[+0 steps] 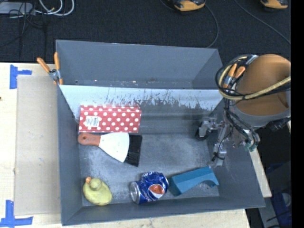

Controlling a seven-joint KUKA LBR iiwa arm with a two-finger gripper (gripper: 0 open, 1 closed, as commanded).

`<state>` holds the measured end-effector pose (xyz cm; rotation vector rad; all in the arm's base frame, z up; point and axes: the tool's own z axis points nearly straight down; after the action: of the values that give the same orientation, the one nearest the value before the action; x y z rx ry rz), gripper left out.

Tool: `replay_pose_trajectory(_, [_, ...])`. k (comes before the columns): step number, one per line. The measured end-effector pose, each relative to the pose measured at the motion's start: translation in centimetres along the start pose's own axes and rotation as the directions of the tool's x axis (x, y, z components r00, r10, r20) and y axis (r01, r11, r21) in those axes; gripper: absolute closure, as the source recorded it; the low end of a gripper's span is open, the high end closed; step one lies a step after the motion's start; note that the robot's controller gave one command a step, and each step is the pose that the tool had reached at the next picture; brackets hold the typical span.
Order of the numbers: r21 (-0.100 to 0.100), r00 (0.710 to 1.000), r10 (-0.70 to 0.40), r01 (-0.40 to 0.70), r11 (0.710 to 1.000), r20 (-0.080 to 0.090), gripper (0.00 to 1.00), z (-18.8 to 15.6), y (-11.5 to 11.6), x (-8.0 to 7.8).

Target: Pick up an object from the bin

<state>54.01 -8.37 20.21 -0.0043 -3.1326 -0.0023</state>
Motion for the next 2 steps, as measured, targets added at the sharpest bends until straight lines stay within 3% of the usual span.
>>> replay_pose_trajectory(1, [0.001, 1.000, -0.002, 0.002, 1.000, 0.008, 0.00, -0.4, 0.0, -0.2])
replay_pose_trajectory(2, [0.001, 0.999, -0.034, 0.034, 0.999, 0.009, 0.00, 3.7, -0.8, 3.7])
